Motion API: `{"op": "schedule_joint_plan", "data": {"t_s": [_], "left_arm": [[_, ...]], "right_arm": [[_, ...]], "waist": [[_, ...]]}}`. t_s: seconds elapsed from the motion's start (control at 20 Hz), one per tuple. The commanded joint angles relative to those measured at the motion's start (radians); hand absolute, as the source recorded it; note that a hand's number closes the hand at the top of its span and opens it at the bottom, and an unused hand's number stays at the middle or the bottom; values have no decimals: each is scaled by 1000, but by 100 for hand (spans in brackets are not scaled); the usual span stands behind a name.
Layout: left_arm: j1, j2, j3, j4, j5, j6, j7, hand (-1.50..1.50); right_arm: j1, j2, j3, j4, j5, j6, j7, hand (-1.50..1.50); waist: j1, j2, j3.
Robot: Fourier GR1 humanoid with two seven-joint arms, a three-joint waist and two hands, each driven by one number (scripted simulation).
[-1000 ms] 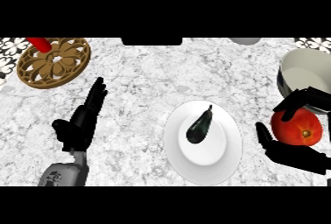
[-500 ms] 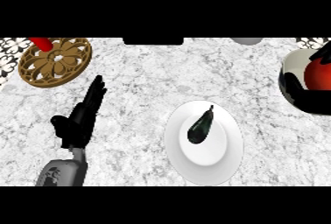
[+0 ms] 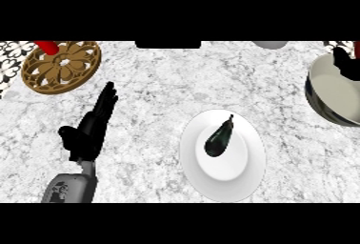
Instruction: Pick the tomato from the plate and place it in the bowl
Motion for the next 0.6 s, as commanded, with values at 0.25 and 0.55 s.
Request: {"op": "schedule_joint_plan", "data": {"t_s": [0.25, 0.55], "left_arm": [[-5, -14, -22, -29, -17, 11, 41, 0], [-5, 15, 6, -91, 31, -29, 92, 0]], "right_arm": [[10, -108, -46, 438, 140, -154, -331, 150], [-91, -129, -79, 796, 196, -303, -493, 150]], "waist": [[4, 3, 1], [23, 7, 2]]}}
